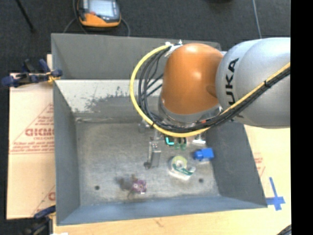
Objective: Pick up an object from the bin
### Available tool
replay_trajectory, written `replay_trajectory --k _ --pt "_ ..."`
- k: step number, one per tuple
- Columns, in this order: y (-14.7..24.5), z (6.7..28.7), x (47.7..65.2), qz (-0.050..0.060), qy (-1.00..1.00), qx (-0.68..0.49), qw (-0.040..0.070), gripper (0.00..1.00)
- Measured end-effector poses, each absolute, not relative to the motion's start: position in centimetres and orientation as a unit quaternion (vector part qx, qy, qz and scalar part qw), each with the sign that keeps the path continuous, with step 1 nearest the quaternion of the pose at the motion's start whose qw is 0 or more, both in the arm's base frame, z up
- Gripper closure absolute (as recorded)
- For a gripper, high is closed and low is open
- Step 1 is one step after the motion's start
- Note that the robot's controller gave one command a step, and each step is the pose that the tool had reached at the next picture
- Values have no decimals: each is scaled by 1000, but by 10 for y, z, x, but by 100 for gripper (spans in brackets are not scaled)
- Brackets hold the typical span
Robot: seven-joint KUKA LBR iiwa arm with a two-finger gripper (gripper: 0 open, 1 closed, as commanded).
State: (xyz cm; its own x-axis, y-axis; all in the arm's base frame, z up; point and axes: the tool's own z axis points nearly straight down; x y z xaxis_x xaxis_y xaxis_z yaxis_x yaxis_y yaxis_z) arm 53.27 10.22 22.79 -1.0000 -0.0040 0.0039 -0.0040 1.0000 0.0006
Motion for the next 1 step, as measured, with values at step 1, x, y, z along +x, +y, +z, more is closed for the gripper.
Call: replay_trajectory --k 1 --pt "101 81 490 0 -965 262 1 0"
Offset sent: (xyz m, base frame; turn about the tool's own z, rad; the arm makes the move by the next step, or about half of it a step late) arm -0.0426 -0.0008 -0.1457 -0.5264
